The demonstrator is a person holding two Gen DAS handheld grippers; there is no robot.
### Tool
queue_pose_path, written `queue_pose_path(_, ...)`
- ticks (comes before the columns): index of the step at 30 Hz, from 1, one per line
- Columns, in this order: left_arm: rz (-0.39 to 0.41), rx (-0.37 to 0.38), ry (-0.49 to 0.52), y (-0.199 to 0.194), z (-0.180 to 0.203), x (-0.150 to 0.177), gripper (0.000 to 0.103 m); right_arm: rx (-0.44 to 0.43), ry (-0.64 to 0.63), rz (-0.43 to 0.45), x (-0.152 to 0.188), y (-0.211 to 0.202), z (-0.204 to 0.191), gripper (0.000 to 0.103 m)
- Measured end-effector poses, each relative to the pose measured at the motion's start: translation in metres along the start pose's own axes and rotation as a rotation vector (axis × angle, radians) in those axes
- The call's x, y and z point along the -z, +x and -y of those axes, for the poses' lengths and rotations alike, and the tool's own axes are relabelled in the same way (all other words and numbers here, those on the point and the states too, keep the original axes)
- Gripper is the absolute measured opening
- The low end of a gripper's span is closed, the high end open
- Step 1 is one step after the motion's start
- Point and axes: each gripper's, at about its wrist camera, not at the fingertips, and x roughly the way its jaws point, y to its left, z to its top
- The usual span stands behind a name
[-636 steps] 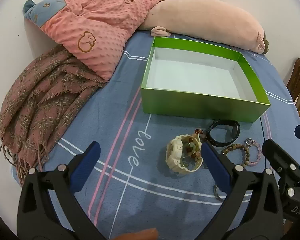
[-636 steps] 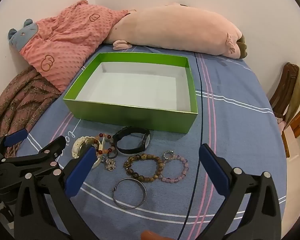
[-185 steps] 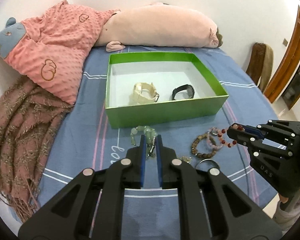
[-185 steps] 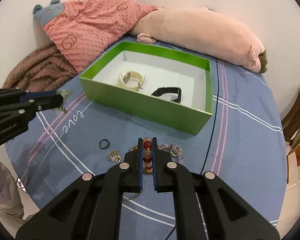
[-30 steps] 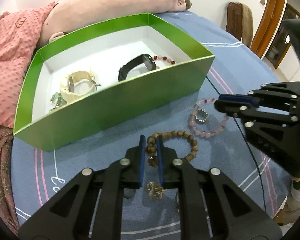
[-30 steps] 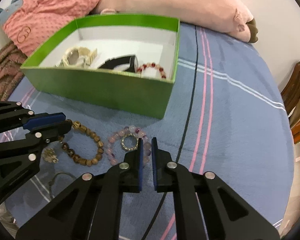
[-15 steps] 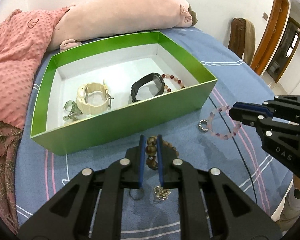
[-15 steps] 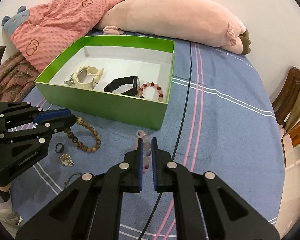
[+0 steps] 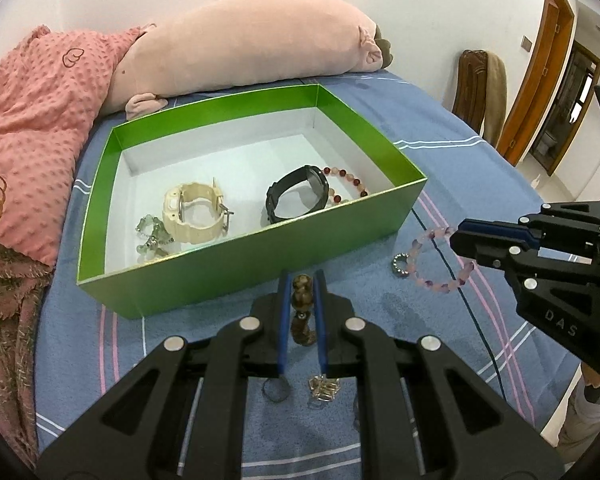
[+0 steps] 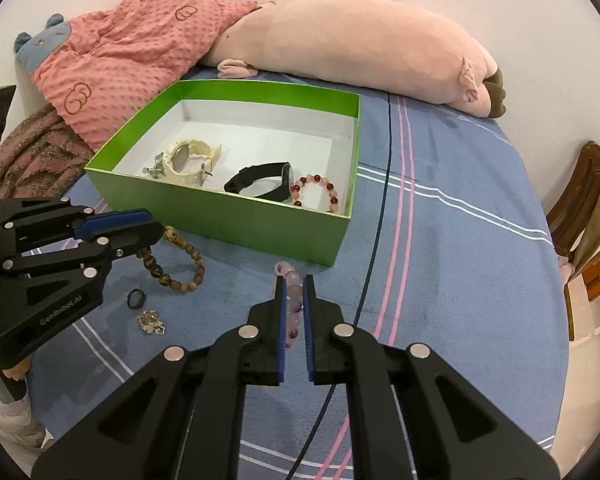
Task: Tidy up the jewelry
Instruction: 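Carry both bracelets into the green box and open both grippers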
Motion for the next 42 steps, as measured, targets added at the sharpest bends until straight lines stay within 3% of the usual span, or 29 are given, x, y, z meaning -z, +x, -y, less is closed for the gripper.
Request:
queue_pose_path(15, -0.025, 0.0, -0.01, 0.006, -0.005, 0.0, 0.011, -0.026, -0.005, -0.042, 0.005, 0.016, -0.004, 0.007)
queue_pose_path(21, -0.095, -0.02, -0.024, 0.024, -0.008, 0.003, 0.011, -0.04, -0.001, -0.059, 0.006, 0.025, -0.005, 0.007)
queue_pose_path(34, -0.164, -0.068, -0.067, 0.046, -0.022, 0.01, 0.011, -0.086, 0.024, -0.076, 0.004, 0.043, -0.003, 0.007)
queue_pose_path(38, -0.217, -0.063, -0.099, 0.059, -0.032, 0.012, 0.011, -0.09, 0.023, -0.082, 0.002, 0.046, -0.002, 0.007)
queue_pose_path(42, -0.218, -0.052, -0.116, 0.059, -0.036, 0.013, 0.011, -0.096, 0.027, -0.084, 0.003, 0.048, -0.003, 0.007)
